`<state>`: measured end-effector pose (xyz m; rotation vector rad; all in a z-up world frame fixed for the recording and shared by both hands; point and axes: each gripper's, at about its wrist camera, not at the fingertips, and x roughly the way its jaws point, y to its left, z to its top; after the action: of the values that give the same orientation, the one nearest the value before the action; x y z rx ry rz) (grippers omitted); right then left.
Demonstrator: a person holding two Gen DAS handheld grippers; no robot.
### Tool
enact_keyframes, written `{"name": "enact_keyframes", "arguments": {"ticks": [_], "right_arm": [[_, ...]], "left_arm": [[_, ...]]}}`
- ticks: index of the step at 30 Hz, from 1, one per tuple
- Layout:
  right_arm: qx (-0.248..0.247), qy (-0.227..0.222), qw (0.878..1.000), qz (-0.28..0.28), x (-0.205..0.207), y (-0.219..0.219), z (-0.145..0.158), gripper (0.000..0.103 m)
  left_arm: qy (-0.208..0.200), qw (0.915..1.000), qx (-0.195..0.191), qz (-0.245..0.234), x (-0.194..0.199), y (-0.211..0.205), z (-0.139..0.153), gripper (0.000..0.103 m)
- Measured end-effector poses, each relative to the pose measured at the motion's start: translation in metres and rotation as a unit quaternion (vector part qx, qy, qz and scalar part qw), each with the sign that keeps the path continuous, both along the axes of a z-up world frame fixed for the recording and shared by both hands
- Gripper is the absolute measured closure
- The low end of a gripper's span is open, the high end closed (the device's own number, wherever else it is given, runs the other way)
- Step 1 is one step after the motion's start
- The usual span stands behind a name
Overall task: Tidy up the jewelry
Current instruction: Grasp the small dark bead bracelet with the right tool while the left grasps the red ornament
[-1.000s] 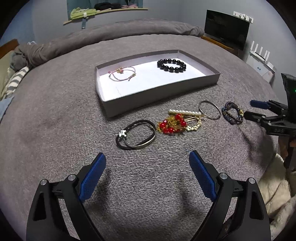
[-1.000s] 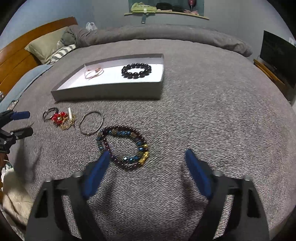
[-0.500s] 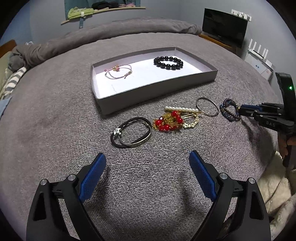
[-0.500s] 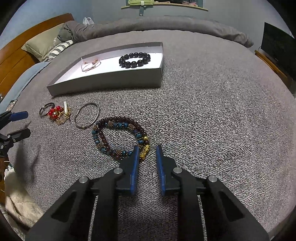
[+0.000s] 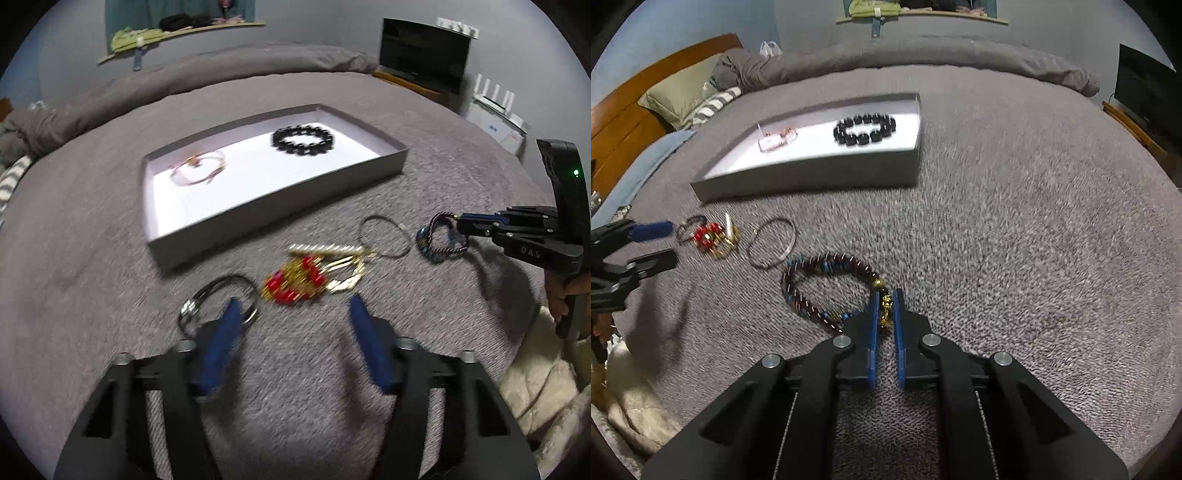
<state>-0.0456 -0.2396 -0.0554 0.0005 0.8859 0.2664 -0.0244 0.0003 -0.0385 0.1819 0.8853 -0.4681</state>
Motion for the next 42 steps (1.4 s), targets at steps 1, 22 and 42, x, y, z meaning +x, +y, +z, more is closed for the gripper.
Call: {"name": "enact_keyframes", "arguments": {"ticks": [1,22,42], "right_arm": [[0.000,-0.003,1.000,0.002,0.000,0.001,0.002,0.096],[0.018,-0.042,0.999,0.025,-0.010,0.007,0.036,0.097],[0.019,-0.118,0.992,0.027,0.010,0.030,0.095,0.097]], "left_arm": [[-0.005,1.0000,0.003,-0.005,0.003,-0.004,0.001,0.048],[-0.026,0.9989,0.023,-0.031,0.005,-0.017,0.005,0.092],[-0.084,0.9960,-0.033,0.004,-0.001,0.017,0.082,0.096]]}}
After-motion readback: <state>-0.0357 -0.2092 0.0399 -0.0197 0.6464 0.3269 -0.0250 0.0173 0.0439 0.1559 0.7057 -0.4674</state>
